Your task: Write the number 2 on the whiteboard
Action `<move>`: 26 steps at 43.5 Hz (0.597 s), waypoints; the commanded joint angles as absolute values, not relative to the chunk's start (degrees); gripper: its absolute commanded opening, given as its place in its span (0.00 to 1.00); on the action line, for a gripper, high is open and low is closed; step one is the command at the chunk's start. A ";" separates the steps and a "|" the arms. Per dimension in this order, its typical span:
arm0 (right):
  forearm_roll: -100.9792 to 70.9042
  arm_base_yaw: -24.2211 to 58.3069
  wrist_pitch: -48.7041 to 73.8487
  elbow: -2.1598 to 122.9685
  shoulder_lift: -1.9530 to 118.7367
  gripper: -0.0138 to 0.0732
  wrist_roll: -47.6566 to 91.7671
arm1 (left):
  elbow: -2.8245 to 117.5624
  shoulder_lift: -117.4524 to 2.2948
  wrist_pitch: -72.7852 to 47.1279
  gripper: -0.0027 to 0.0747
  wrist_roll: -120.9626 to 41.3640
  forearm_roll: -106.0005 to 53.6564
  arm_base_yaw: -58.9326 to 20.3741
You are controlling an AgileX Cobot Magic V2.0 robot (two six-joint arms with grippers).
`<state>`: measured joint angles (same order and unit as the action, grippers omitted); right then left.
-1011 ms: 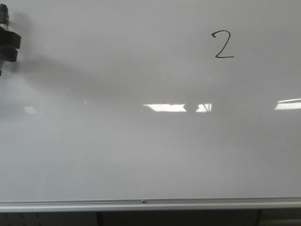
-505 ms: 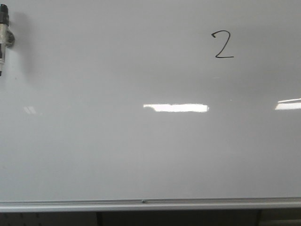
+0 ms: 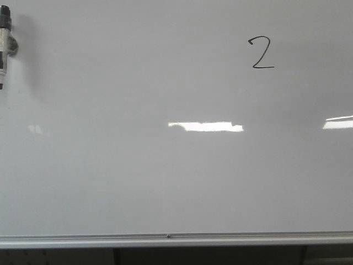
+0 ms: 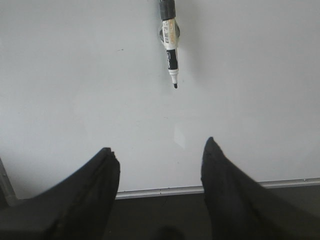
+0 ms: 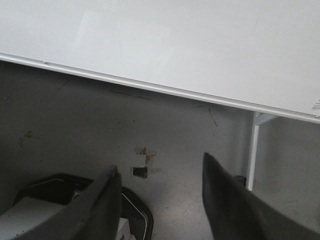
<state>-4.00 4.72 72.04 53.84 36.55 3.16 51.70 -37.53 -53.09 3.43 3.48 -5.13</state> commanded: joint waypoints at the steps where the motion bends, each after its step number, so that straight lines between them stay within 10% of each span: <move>1: -1.54 4.32 71.51 54.25 34.04 0.61 0.00 | 51.12 -35.42 -49.71 0.51 3.44 3.19 -5.04; 15: -0.87 4.32 66.60 51.97 31.43 0.61 -0.69 | 49.63 -34.64 -48.64 0.49 3.44 3.19 -5.04; 26: -1.16 4.37 64.52 50.42 31.43 0.38 -0.64 | 49.63 -34.76 -48.64 0.16 3.44 3.19 -5.04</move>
